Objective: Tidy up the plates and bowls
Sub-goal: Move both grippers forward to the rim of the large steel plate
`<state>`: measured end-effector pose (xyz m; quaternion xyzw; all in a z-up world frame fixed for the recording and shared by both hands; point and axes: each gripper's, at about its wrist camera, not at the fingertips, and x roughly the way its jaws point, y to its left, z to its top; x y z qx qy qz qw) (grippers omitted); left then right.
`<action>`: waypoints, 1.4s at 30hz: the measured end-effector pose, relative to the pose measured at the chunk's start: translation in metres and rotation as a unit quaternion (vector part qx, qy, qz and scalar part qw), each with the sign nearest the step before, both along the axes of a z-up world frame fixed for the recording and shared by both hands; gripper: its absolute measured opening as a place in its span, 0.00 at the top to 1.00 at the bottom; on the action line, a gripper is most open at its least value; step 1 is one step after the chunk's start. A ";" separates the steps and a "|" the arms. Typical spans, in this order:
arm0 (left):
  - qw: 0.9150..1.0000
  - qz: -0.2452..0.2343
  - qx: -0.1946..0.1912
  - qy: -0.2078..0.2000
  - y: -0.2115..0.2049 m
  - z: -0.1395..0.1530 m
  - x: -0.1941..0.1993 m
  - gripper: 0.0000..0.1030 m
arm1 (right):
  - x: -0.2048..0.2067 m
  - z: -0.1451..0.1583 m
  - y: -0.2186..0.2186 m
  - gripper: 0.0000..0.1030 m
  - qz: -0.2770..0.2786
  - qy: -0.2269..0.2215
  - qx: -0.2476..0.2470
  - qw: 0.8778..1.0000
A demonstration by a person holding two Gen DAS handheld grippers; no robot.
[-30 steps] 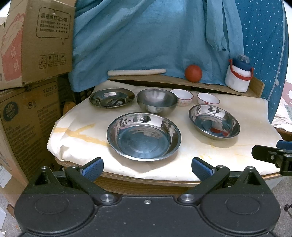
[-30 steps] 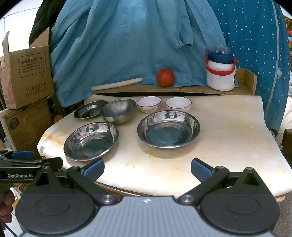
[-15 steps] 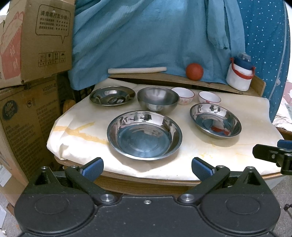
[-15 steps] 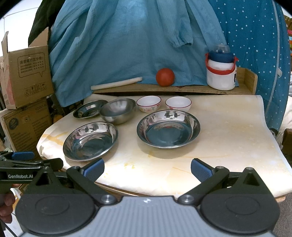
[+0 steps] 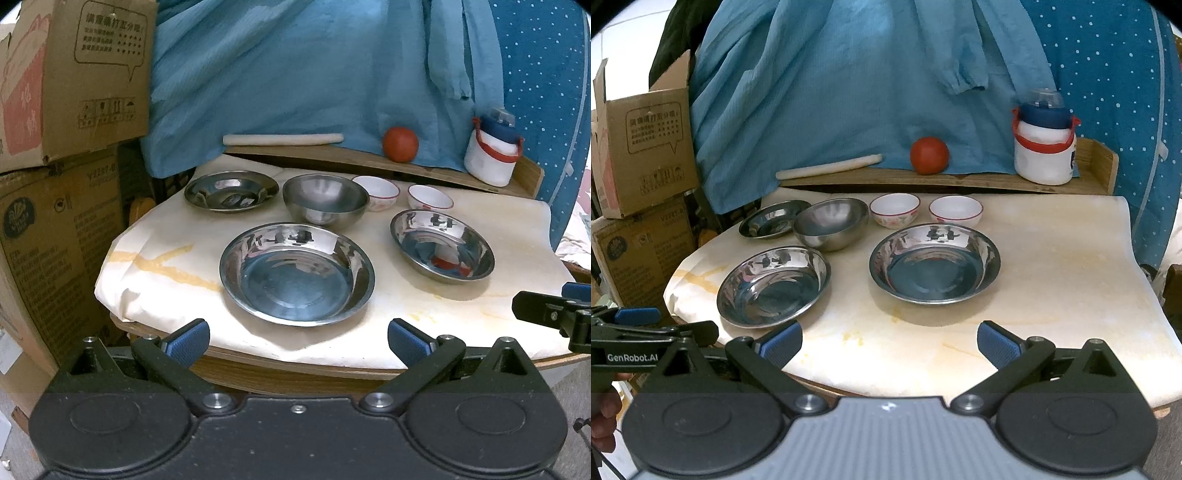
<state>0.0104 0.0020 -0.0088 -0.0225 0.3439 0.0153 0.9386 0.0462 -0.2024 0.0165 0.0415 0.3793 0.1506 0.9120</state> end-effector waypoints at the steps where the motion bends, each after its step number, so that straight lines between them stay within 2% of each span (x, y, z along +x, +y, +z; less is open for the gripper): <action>1: 1.000 0.001 -0.001 0.000 0.000 0.000 0.001 0.01 | 0.001 0.000 0.001 0.00 0.001 0.000 -0.001 1.000; 5: 1.000 0.009 0.002 0.006 0.001 0.000 0.005 0.01 | 0.006 -0.001 0.003 0.00 0.007 0.003 -0.001 1.000; 10: 0.998 0.049 0.030 0.006 0.007 0.002 0.014 0.01 | 0.016 -0.003 0.005 0.00 0.017 0.006 0.001 1.000; 16: 0.996 0.093 0.005 0.015 0.035 0.005 0.029 0.01 | 0.031 -0.001 0.017 0.00 0.044 0.006 0.002 0.999; 27: 0.992 0.114 -0.005 0.048 0.060 -0.001 0.071 0.01 | 0.057 -0.008 0.040 0.00 0.099 0.025 -0.001 0.995; 35: 0.987 0.141 -0.001 0.075 0.059 -0.006 0.103 0.01 | 0.102 -0.024 0.053 0.00 0.190 0.050 0.020 0.980; 42: 0.982 0.157 0.019 0.101 0.057 -0.012 0.121 0.01 | 0.134 -0.040 0.066 0.00 0.252 0.070 0.033 0.965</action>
